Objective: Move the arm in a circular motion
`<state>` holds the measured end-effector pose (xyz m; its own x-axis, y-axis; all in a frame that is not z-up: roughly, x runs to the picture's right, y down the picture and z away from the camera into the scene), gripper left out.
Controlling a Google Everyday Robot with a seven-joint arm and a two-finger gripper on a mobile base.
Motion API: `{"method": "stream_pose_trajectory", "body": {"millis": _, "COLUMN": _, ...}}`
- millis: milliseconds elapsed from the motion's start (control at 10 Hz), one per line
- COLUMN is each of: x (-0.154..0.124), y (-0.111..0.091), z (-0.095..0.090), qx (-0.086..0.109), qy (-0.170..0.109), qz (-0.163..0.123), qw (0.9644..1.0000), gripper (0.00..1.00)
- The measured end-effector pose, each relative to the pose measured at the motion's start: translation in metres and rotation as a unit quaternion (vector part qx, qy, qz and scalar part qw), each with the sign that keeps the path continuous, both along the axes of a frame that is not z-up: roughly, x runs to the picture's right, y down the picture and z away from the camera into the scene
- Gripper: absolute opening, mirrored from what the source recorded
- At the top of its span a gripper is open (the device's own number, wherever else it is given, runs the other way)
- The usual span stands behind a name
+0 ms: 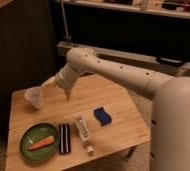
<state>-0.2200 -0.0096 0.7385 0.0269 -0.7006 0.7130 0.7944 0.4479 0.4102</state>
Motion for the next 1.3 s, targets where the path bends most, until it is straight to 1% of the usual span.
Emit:
{"method": "stream_pose_trajectory", "body": {"millis": 100, "x": -0.015, "y": -0.019, "z": 0.018, "qx": -0.003, "qy": -0.017, "qz": 0.007, "qw": 0.9998, "gripper": 0.80}}
{"method": "stream_pose_trajectory", "body": {"millis": 200, "x": -0.022, "y": -0.038, "z": 0.035, "qx": -0.005, "qy": -0.026, "qz": 0.018, "qw": 0.9995, "gripper": 0.80}}
{"method": "stream_pose_trajectory", "body": {"millis": 300, "x": -0.024, "y": -0.054, "z": 0.052, "qx": -0.004, "qy": -0.028, "qz": 0.031, "qw": 0.9991, "gripper": 0.80}}
{"method": "stream_pose_trajectory", "body": {"millis": 400, "x": -0.021, "y": -0.075, "z": 0.073, "qx": -0.002, "qy": -0.022, "qz": 0.052, "qw": 0.9984, "gripper": 0.80}}
{"method": "stream_pose_trajectory", "body": {"millis": 500, "x": -0.015, "y": -0.088, "z": 0.091, "qx": 0.002, "qy": -0.013, "qz": 0.071, "qw": 0.9974, "gripper": 0.80}}
{"method": "stream_pose_trajectory", "body": {"millis": 600, "x": -0.008, "y": -0.096, "z": 0.101, "qx": 0.005, "qy": -0.001, "qz": 0.090, "qw": 0.9960, "gripper": 0.80}}
{"method": "stream_pose_trajectory", "body": {"millis": 700, "x": 0.005, "y": -0.100, "z": 0.110, "qx": 0.008, "qy": 0.018, "qz": 0.108, "qw": 0.9939, "gripper": 0.80}}
{"method": "stream_pose_trajectory", "body": {"millis": 900, "x": 0.040, "y": -0.100, "z": 0.117, "qx": 0.012, "qy": 0.052, "qz": 0.131, "qw": 0.9899, "gripper": 0.80}}
{"method": "stream_pose_trajectory", "body": {"millis": 1200, "x": 0.123, "y": -0.086, "z": 0.115, "qx": 0.013, "qy": 0.105, "qz": 0.163, "qw": 0.9810, "gripper": 0.80}}
{"method": "stream_pose_trajectory", "body": {"millis": 1300, "x": 0.153, "y": -0.078, "z": 0.113, "qx": 0.011, "qy": 0.122, "qz": 0.175, "qw": 0.9768, "gripper": 0.80}}
